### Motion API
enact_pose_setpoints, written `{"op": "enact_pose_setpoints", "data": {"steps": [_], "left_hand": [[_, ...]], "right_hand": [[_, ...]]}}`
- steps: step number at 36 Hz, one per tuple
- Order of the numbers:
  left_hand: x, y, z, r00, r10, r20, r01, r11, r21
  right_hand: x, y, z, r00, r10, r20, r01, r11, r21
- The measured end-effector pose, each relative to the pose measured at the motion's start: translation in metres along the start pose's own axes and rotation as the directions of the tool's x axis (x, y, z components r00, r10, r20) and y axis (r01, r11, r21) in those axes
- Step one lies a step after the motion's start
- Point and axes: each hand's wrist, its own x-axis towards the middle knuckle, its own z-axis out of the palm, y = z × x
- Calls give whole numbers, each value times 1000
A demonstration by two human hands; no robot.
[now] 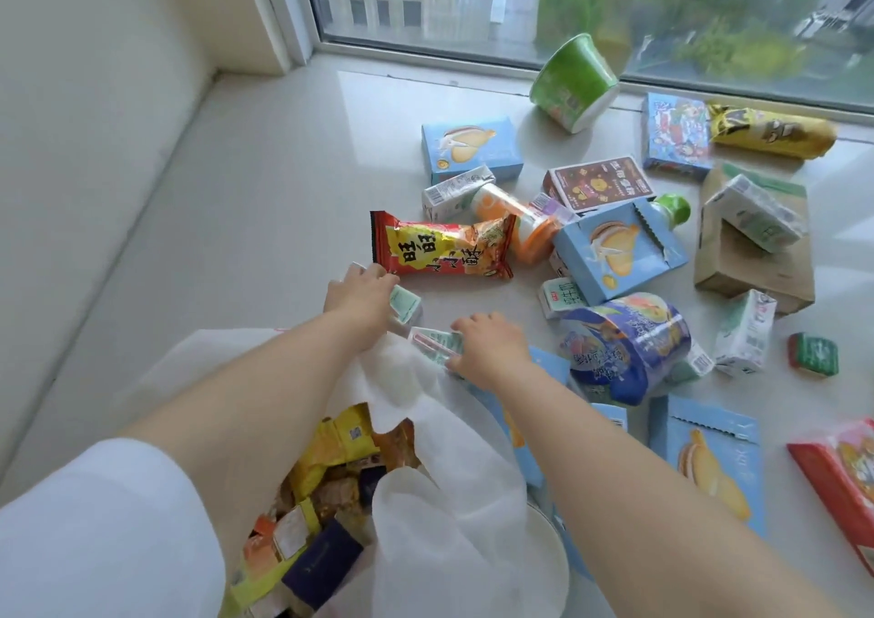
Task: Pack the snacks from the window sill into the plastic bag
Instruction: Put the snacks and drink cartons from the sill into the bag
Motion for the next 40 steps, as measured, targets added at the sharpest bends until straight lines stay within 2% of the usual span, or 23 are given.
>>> {"op": "enact_pose_setpoints", "data": {"steps": [4,6,10,14,18,20,21,23,24,26,29,31,34,36,37,40], "left_hand": [[28,-1,25,997,72,-16,-70,993,97],[36,-2,36,994,103,-24,-99,986,133],[40,-6,45,991,121,-51,-114,987,116],[36,-7,41,995,57,-81,-56,998,11],[31,-14,22,992,-83,-96,54,960,-273],[22,-16,7,977,-160,-138,77,879,-471],[15,-16,-4,966,-198,-166,74,828,-556],[-2,-16,-27,933,-260,-250,17,724,-689],[-13,-16,-39,912,-282,-297,-37,665,-746],[-38,-18,-61,872,-322,-368,-174,499,-849],[-88,-24,-89,809,-402,-428,-373,210,-904],[-127,-31,-97,766,-446,-462,-482,76,-873],[-183,-40,-86,734,-493,-467,-540,-7,-842],[-216,-45,-62,716,-536,-448,-509,38,-860],[-231,-48,-47,700,-550,-455,-481,107,-870],[-260,-57,5,685,-491,-538,-335,443,-831]], "right_hand": [[19,-2,8,998,-20,58,20,1000,4],[25,-4,13,997,-43,67,46,998,-47],[28,-8,19,999,-45,27,49,989,-140],[23,-9,16,1000,-1,-27,-2,994,-111],[10,-3,4,974,222,-48,-210,961,181],[2,2,-4,936,352,-17,-309,841,443],[-2,3,-10,921,389,22,-317,717,620],[-15,1,-23,921,381,86,-240,378,894],[-23,-2,-31,932,349,97,-190,242,952],[-43,-10,-46,963,261,71,-90,62,994],[-73,-26,-62,995,97,-29,38,-92,995],[-94,-40,-68,997,-11,-81,79,-135,988],[-122,-65,-66,985,-117,-126,115,-93,989],[-137,-84,-58,982,-138,-129,140,70,988],[-142,-93,-51,985,-123,-121,145,205,968],[-148,-117,-21,985,-85,-148,169,621,766]]}}
